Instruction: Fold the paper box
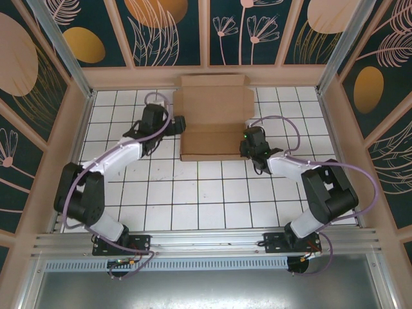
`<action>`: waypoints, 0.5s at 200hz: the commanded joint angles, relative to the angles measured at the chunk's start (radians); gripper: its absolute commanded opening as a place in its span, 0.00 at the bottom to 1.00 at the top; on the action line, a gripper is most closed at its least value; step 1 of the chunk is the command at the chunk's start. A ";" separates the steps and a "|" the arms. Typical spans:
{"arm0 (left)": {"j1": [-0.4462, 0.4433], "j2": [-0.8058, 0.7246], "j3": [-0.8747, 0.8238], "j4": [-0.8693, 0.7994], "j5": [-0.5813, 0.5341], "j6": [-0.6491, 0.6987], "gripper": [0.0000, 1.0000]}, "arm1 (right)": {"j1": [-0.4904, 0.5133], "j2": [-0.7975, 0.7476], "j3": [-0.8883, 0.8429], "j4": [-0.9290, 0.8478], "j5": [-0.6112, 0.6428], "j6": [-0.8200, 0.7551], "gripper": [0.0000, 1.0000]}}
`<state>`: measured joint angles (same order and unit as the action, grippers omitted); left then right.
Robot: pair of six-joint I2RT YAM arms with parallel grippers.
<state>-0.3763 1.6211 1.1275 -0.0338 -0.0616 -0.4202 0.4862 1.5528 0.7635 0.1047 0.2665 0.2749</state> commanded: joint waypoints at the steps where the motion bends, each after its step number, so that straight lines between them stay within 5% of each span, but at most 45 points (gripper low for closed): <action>1: 0.067 0.087 0.190 -0.084 0.105 0.103 0.96 | 0.000 -0.047 -0.038 0.082 0.022 -0.101 0.12; 40: 0.102 0.333 0.533 -0.358 0.223 0.246 0.90 | -0.001 -0.083 -0.104 0.181 0.000 -0.132 0.11; 100: 0.129 0.510 0.793 -0.591 0.172 0.322 0.75 | 0.007 -0.087 -0.136 0.236 0.021 -0.156 0.11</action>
<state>-0.2687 2.0926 1.8469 -0.4778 0.1051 -0.1600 0.4862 1.4929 0.6384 0.2718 0.2619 0.1493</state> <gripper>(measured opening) 0.782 0.109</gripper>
